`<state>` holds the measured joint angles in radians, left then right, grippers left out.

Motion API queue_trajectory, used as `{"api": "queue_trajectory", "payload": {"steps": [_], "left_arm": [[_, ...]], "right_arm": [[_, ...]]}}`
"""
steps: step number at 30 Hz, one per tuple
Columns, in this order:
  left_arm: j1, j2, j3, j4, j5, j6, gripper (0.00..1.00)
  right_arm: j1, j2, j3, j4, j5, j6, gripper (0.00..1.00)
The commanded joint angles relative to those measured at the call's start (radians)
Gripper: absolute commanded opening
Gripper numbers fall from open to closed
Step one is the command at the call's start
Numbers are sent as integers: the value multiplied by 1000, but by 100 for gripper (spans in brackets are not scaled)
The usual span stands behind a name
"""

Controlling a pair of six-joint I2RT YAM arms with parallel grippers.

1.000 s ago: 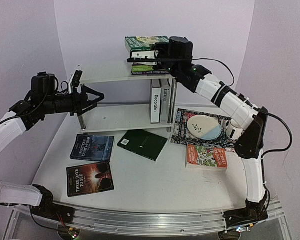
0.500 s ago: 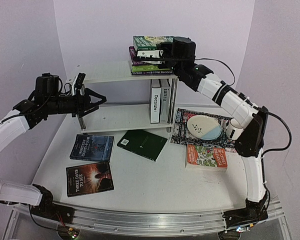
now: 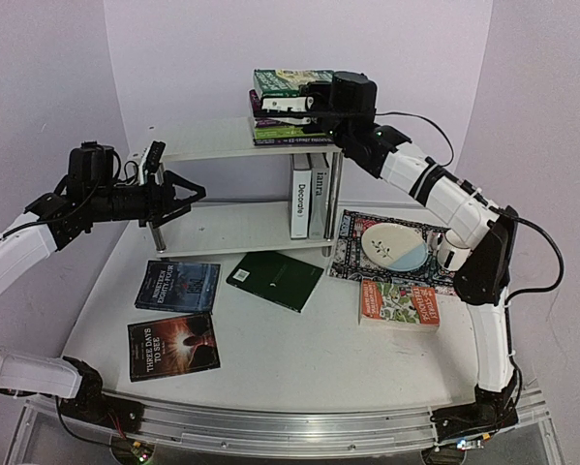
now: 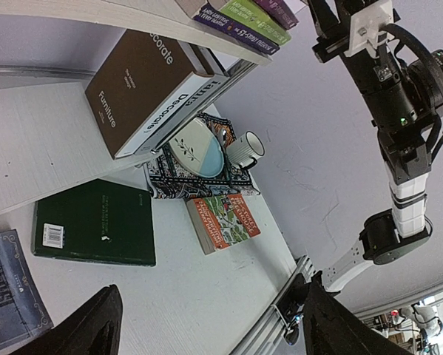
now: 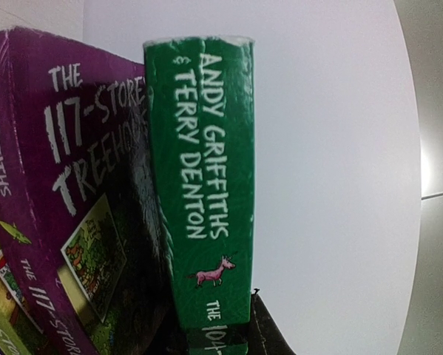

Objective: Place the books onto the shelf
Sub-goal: Place the book on the book pile on the shelf.

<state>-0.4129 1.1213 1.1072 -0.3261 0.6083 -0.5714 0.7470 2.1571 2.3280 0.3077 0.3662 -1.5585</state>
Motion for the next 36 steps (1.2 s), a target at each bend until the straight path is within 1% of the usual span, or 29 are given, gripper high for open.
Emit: {"api": "queue_trajectory", "payload": {"steps": [1, 15, 17, 20, 24, 31, 34, 36], "left_arm": [[3, -20, 33, 1, 2, 29, 86], [2, -28, 24, -7, -1, 43, 86], [3, -28, 22, -8, -3, 45, 87], [3, -28, 22, -9, -2, 47, 87], [2, -28, 24, -12, -1, 48, 88], [3, -24, 24, -18, 1, 48, 88], [3, -22, 25, -20, 8, 50, 88], [3, -22, 25, -21, 10, 49, 88]], "right_arm": [[6, -11, 29, 155, 1, 28, 0], [6, 11, 29, 153, -10, 44, 0], [7, 5, 19, 155, -18, 56, 2], [8, -4, 2, 172, -25, 66, 21], [11, -12, -19, 187, -28, 71, 41], [18, -55, -83, 197, -45, 89, 64], [23, -77, -117, 197, -51, 100, 70], [25, -93, -136, 197, -54, 104, 72]]}}
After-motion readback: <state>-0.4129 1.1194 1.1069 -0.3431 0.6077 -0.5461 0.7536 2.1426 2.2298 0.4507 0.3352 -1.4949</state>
